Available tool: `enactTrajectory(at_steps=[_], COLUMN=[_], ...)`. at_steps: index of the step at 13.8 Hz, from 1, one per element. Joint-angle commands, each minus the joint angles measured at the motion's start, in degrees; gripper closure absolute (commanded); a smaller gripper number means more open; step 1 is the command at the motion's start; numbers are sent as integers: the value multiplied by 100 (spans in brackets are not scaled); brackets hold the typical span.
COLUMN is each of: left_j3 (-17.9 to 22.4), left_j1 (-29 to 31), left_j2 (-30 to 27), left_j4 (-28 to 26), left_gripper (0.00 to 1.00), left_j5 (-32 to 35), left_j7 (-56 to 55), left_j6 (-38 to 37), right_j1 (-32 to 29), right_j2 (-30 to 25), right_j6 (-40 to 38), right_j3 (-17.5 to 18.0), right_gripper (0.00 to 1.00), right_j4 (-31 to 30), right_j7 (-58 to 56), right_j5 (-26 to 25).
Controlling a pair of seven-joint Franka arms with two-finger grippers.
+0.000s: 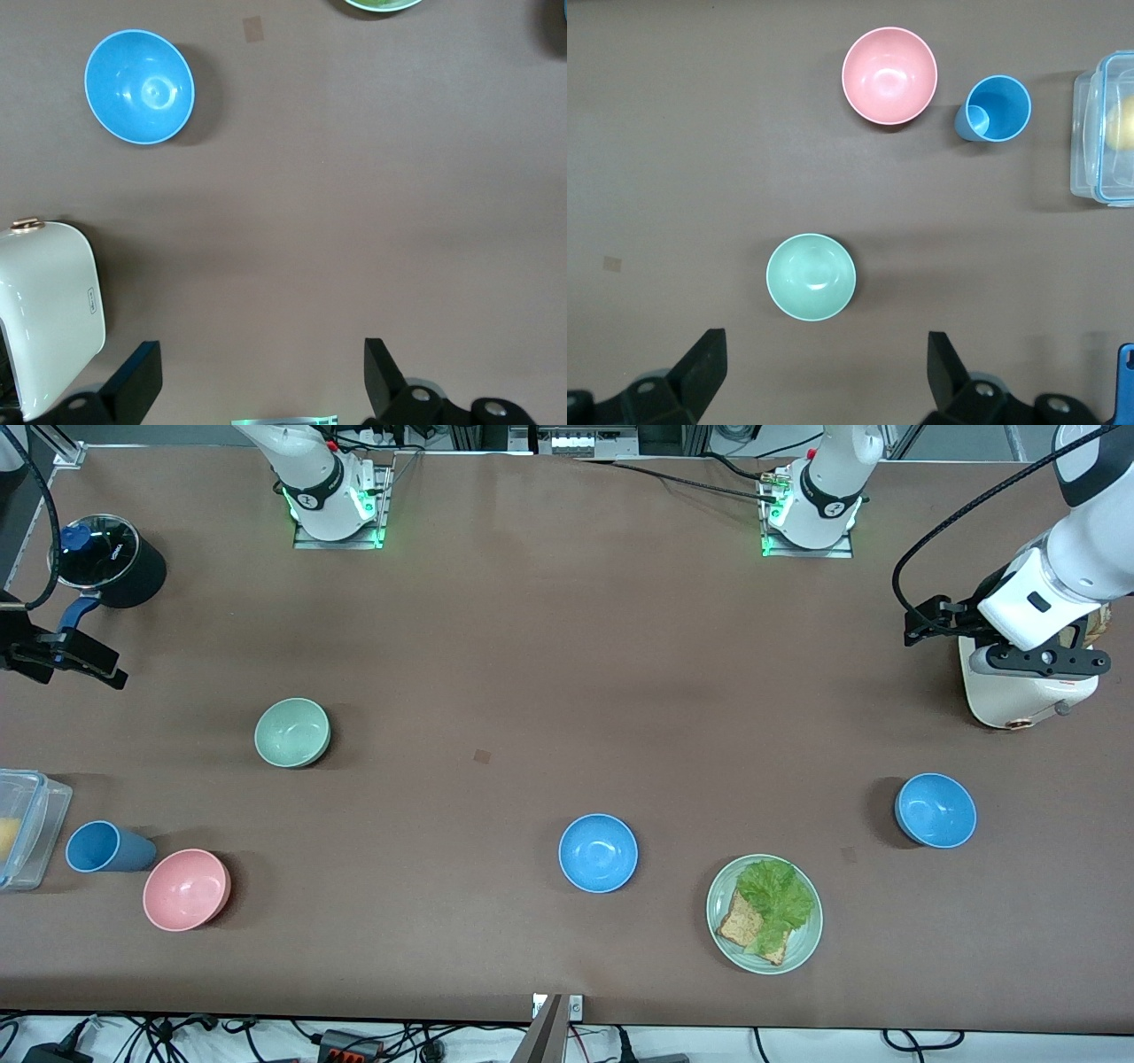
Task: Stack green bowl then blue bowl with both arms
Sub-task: 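Reach the right gripper toward the green bowl, then lower the right gripper onto the green bowl rim and grasp it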
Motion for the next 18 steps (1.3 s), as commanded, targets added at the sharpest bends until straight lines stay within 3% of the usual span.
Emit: enactTrajectory(at_steps=[1,3,13,18], left_j3=[36,36,36,54], left_j1=[-8,-8,-8,9], left_j2=[99,99,108,125], left_j4=[187,187,195,195], left_gripper=[0,0,0,0], left_j5=[-107,-107,-107,-107], left_j7=[14,14,84,155], left_j6=[-170,-171,-171,-170], right_j1=[-78,-78,-17,19], right_j2=[-119,56,2613,2922], right_j6=[105,157,1054,993], right_j3=[76,76,76,76], right_gripper=[0,0,0,0], right_j4=[-175,-175,-193,-561], right_j7=[-65,-65,-56,-126], right_j5=[-76,-76,-76,-85])
